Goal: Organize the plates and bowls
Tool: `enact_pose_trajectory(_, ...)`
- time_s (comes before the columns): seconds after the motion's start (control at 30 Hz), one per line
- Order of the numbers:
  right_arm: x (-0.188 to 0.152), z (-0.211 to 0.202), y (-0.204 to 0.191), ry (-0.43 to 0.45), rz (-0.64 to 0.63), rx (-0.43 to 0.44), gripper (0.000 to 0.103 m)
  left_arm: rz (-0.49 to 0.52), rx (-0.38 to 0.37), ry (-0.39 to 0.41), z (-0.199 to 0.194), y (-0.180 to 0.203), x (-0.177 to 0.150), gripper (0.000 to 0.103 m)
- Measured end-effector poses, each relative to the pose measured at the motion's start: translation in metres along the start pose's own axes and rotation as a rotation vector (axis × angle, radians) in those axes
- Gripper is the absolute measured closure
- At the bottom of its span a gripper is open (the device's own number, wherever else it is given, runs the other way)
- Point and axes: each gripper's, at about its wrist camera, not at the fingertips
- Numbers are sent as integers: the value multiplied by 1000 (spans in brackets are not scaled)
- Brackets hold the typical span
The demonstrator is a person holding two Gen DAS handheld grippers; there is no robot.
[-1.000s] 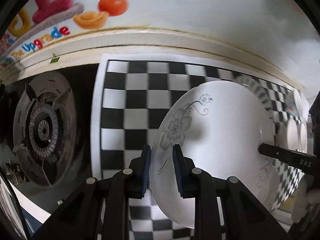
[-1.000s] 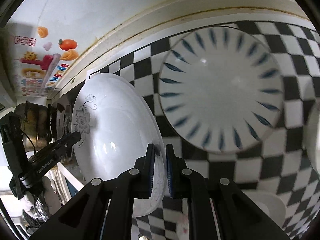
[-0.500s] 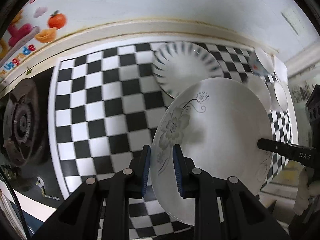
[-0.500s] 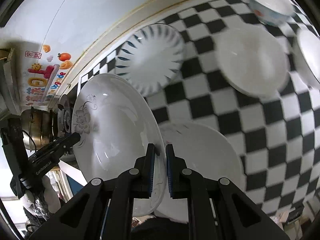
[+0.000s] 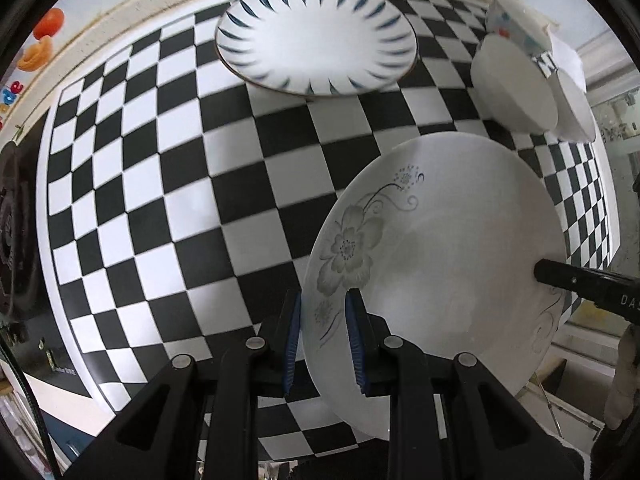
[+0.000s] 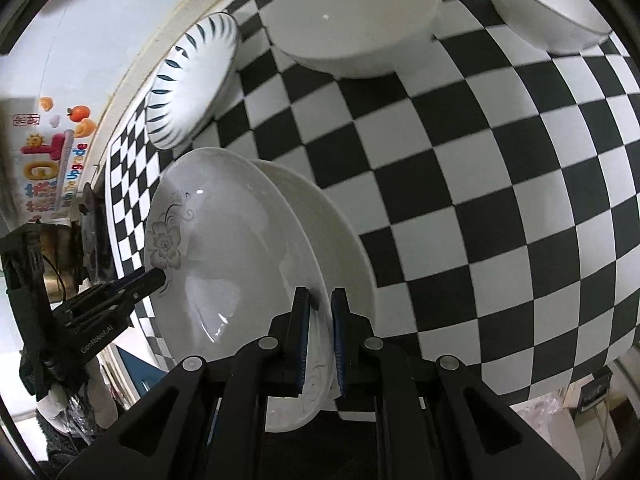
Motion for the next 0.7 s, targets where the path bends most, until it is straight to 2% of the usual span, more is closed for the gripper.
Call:
enact_pose_trajectory(0.3, 1, 7, 2, 11, -39, -55, 90, 49, 105, -36, 17, 25, 5, 83)
enact_pose_trajectory(0.7, 0, 0, -15, 63, -119, -149, 88, 30, 118, -38, 20, 33, 5, 83)
Point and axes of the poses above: each gripper's, at about its wrist camera, not at the fingertips, and z roughly the way its jaws point, y to its right, x to its top, and after that the axes turned 11 degrees about z, right-handed
